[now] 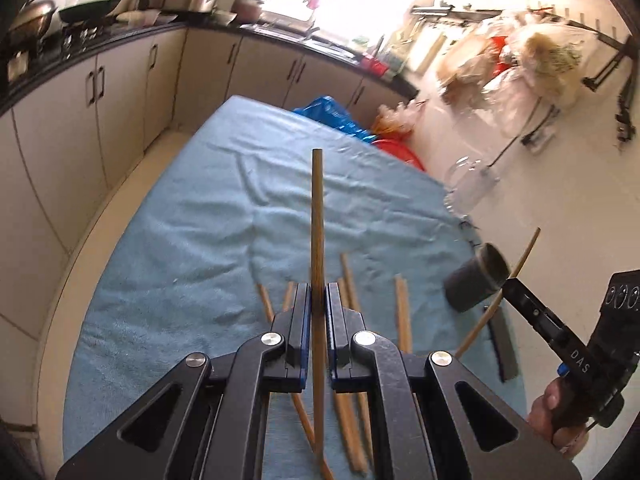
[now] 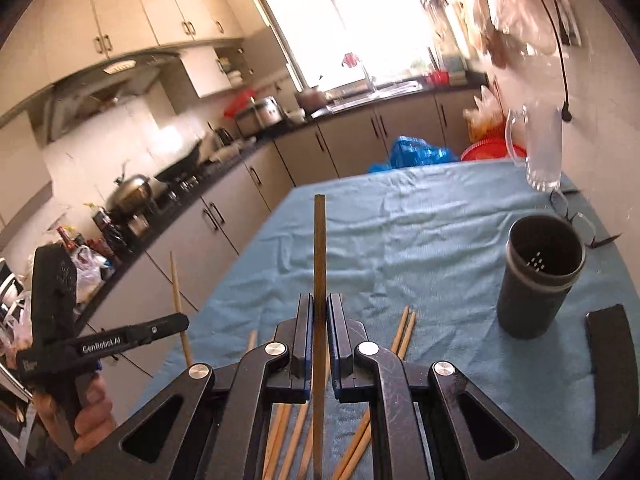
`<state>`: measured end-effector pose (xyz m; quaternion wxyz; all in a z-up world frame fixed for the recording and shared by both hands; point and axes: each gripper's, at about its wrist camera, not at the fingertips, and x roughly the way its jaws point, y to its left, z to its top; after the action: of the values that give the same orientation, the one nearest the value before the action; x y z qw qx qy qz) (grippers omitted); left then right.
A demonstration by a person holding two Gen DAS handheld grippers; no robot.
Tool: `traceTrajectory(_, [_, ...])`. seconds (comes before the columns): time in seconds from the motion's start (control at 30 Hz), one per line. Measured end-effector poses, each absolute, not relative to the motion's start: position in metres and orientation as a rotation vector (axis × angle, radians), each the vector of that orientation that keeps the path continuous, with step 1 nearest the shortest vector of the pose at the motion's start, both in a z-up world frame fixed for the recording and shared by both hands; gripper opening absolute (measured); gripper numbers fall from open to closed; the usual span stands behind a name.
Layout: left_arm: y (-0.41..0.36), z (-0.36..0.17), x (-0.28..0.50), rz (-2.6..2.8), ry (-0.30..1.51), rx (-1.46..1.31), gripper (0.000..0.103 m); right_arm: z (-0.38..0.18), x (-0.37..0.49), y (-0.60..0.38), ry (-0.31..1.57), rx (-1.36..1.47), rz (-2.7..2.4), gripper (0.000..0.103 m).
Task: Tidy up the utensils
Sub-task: 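Lift the left tool's chopstick upright over the black holder while the right tool carries its own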
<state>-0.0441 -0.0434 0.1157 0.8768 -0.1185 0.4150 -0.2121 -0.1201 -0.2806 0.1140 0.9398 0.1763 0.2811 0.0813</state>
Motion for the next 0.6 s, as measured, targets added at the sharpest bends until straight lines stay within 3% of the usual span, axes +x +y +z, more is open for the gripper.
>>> traceTrajectory(0.6, [-0.115,0.197,-0.007,-0.526,0.765,-0.197,0.007,0.182,-0.144,-0.341,0.361,0.404,0.067,0.007])
